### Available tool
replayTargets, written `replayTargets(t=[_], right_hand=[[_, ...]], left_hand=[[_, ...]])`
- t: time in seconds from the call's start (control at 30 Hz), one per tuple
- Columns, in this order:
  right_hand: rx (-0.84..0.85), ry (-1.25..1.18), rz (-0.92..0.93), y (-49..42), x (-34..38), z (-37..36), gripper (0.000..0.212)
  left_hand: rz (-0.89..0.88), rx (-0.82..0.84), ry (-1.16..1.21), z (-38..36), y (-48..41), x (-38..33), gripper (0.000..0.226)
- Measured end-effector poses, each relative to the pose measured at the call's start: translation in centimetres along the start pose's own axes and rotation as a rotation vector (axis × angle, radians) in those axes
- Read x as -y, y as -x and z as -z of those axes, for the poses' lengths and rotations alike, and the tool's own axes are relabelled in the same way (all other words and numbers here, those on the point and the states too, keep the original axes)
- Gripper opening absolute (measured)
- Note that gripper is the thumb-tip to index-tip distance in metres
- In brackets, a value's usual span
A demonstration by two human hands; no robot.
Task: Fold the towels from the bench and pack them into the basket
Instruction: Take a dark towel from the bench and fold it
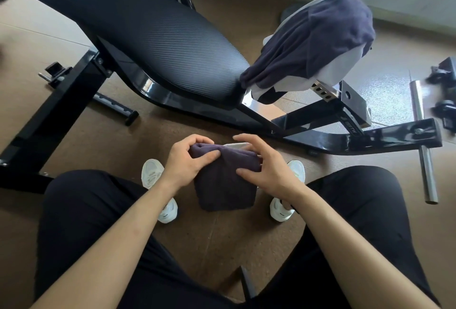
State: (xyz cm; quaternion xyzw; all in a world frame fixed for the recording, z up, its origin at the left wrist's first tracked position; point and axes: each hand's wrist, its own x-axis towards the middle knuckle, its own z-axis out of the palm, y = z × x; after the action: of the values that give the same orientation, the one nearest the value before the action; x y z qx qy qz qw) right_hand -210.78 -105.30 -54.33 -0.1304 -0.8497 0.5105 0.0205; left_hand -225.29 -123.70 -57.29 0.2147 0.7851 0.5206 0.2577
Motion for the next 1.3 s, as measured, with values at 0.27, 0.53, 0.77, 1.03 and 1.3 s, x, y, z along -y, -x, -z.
replayTargets(t=[0.27,0.53,0.77,1.03,1.3], right_hand=[[0.172,0.237,0.042,-0.3,-0.3,-0.3,0.045],[-0.028,-0.194,-0.097,-0.1,-0.8,0.8,0.045],[-0.103,-0.448,-0.195,-0.7,-0.9,1.8,0.044],[-0.085,-0.43,-0.24,0.0,-1.6,2.5,0.045],[-0.066,-0.363,-0.239,-0.3,-1.5,2.5,0.047]], left_hand=[[0.019,-0.114,0.057,0.0,-0.3,0.4,0.04],[0.201,0.231,-0.025,1.0,-0.4,1.3,0.086],[0.154,0.252,0.002,0.9,-0.3,0.5,0.069],[-0.088,0.199,-0.01,1.0,0.4,0.7,0.059],[-0.226,0.186,-0.298,0.3,0.6,0.6,0.068]])
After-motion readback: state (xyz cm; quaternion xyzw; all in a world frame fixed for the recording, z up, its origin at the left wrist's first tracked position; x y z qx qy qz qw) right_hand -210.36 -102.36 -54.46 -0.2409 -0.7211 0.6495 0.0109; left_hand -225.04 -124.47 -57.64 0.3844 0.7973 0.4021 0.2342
